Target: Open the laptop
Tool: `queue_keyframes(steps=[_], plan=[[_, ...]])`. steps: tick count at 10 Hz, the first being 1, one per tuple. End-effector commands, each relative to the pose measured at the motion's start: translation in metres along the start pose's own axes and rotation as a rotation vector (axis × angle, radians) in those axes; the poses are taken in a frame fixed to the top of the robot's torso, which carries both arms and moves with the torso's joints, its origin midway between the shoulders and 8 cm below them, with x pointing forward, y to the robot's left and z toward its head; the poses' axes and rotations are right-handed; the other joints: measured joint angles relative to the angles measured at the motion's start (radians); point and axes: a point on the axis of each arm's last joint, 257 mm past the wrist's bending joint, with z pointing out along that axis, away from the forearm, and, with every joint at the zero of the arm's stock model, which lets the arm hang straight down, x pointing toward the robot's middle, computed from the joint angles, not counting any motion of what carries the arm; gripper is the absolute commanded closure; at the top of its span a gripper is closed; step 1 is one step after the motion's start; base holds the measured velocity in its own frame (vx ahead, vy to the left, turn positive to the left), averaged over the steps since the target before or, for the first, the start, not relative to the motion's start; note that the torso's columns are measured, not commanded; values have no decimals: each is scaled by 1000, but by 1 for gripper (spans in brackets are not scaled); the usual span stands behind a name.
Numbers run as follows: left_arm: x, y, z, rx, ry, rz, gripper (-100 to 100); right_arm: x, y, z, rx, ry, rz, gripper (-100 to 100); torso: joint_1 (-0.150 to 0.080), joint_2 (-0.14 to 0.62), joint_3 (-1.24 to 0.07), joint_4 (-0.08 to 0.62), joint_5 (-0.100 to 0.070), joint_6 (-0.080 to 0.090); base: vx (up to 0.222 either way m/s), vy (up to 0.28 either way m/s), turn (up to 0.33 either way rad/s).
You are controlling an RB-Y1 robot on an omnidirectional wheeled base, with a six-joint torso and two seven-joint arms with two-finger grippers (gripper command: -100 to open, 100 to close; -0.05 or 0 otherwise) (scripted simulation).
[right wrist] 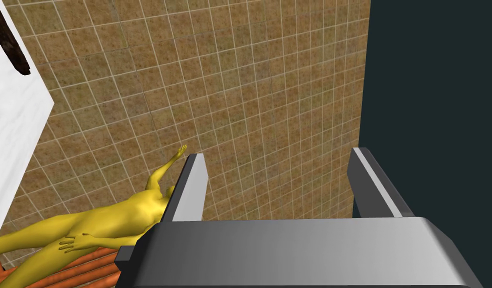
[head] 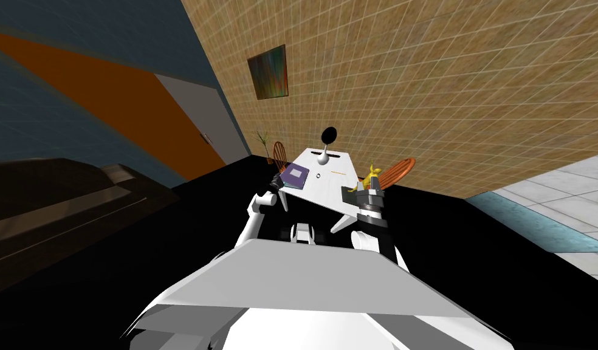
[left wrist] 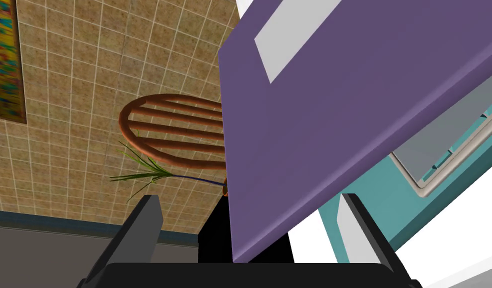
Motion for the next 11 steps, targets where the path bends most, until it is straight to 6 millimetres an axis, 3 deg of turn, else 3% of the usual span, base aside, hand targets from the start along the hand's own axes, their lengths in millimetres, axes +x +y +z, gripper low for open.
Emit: queue_keyframes(steps=[1,5,6,7,11], plan=[[8,-16,-7,5,8,1,-100,0,0,0,0,0,0,0,3,1,0,0,1,0,13,-27,3],[15,-35,-17,2,13,4,-100,0,0,0,0,0,0,0,5,-1,0,0,2,-1,12,-13,14],[12,-29,-15,-3,10,4,-100,0,0,0,0,0,0,0,5,-1,0,-1,2,-1,8,-3,5],[11,-28,-16,-6,8,4,0,0,0,0,0,0,0,0,5,-1,-1,-1,2,0,0,0,0],[8,-22,-16,-20,0,5,0,0,0,0,0,0,0,0,5,-1,0,-1,2,-1,2,0,-2]])
